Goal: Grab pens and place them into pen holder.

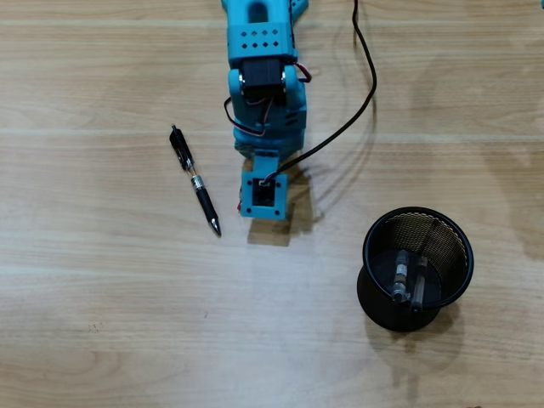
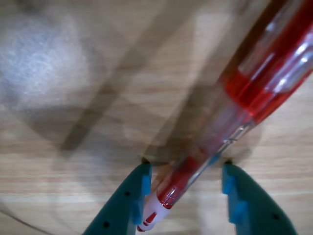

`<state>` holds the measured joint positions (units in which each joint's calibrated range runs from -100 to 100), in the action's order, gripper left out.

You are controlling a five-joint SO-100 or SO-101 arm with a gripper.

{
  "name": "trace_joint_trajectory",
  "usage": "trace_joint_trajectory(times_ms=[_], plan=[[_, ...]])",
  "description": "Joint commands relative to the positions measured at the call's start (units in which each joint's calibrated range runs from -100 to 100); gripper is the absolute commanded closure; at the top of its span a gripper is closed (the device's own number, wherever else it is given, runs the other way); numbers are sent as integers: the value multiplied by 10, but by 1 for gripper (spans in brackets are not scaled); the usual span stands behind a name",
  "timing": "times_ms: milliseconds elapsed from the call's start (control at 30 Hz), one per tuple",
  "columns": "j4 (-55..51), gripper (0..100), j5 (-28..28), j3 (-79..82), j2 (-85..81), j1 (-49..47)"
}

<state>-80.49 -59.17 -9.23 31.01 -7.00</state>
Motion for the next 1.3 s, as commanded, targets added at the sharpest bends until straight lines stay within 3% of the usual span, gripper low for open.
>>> trace_joint_trajectory(times_ms=[0,233,500,1067,1267], plan=[[20,90,0,-10,2,2],[21,98,0,-10,2,11],[12,98,6,-58,-25,16],[20,98,17,-150,-317,-79],[127,98,20,-150,-356,-130]])
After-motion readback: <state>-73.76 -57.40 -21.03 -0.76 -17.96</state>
